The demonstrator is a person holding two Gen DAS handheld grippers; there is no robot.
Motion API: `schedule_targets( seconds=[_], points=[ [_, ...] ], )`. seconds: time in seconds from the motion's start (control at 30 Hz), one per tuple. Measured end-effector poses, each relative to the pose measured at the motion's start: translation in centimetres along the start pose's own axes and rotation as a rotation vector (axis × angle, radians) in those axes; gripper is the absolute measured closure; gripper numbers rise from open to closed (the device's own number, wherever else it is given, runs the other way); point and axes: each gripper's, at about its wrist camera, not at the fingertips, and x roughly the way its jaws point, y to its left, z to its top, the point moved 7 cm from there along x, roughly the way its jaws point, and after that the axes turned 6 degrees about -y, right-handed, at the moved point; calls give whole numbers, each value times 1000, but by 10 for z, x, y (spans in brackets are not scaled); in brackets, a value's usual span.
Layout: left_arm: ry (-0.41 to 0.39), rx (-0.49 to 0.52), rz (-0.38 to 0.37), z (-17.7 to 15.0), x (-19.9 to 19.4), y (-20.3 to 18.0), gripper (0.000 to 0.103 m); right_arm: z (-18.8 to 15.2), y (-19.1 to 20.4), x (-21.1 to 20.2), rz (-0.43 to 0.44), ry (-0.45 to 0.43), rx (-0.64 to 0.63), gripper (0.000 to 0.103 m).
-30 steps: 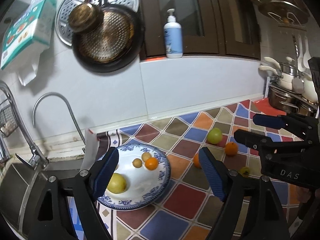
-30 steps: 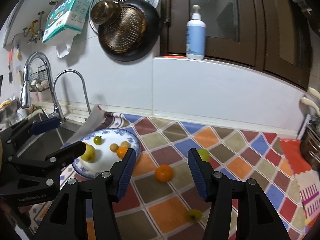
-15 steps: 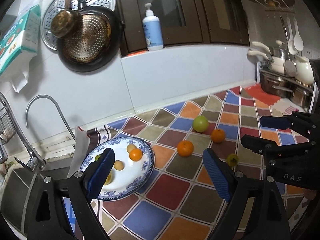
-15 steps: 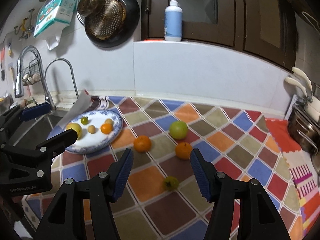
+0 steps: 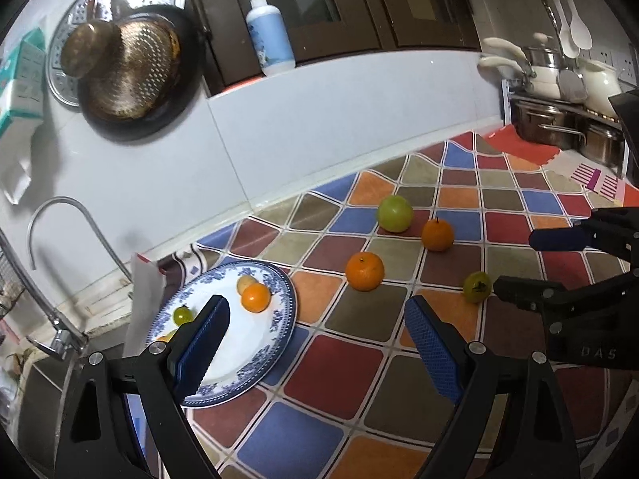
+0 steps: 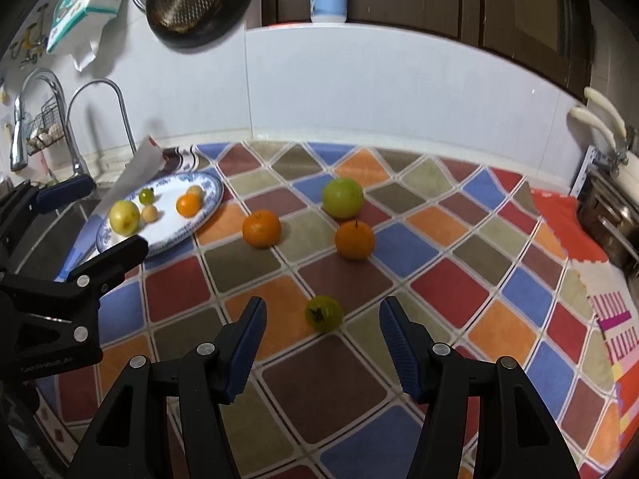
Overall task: Organize fruits
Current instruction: 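Grasp a mandarin with the left tool while the right tool grasps the small green tomato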
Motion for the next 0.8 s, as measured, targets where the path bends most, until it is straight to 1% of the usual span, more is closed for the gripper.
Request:
schedule_targets(
  seconds=[0.27,0.37,0.47,0.5,0.63,0.73,0.8],
  points=[
    [40,18,-63,-8,33,-8,13,-11,-2,25,3,71,38,45],
    [58,23,-92,-9,45,-12,14,-13,-4,30,3,86,50,49],
    [98,16,-118,-10,60,-15,17,-14,-4,36,7,101,58,50],
    [104,9,-125,-9,65,-14,18,-14,-4,37,9,104,61,53],
    [108,-8,-156,-3,79,-16,18,-14,-2,46,19,123,68,56],
    [115,-5,-176,0,93,-21,21,-15,-1,51,32,137,76,59],
    [137,3,-183,-1,104,-24,26,-16,-1,55,38,148,84,62]
  ],
)
